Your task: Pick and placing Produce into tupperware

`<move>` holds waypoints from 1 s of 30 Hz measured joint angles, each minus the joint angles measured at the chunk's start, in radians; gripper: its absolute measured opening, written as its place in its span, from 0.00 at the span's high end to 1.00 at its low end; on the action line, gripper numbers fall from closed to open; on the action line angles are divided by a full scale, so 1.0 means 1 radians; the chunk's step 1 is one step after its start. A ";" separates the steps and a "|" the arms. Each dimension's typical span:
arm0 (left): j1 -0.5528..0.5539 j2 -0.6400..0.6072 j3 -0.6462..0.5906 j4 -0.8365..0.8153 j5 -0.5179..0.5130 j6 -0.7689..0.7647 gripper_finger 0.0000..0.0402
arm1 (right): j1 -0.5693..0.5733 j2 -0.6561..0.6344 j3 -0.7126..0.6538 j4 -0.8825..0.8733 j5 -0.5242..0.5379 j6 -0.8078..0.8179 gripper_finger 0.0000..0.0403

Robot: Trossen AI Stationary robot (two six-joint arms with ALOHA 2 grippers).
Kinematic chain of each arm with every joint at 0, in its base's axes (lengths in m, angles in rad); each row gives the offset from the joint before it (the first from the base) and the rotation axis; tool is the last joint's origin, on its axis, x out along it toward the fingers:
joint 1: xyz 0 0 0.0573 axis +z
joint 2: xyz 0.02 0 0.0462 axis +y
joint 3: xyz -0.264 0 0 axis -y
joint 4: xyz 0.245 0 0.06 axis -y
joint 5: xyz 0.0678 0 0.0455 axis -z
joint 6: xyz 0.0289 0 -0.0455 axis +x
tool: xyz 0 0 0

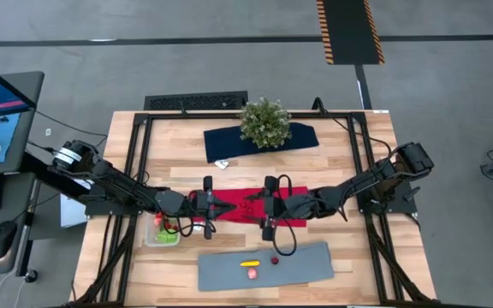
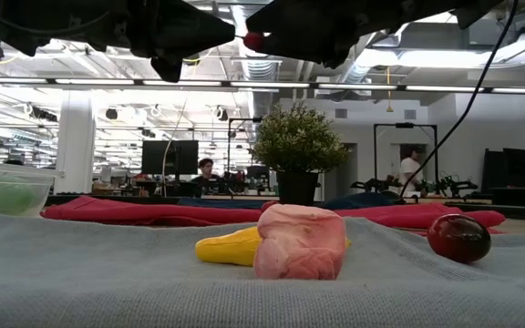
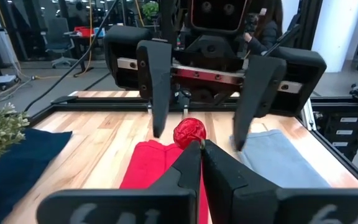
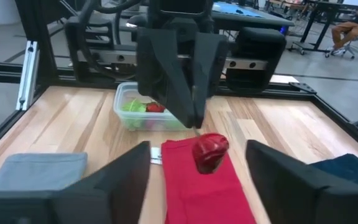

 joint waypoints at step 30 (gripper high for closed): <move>-0.211 -0.525 0.000 -1.336 -0.110 -0.832 1.00 | 0.079 -0.124 0.000 -0.568 0.153 0.306 0.16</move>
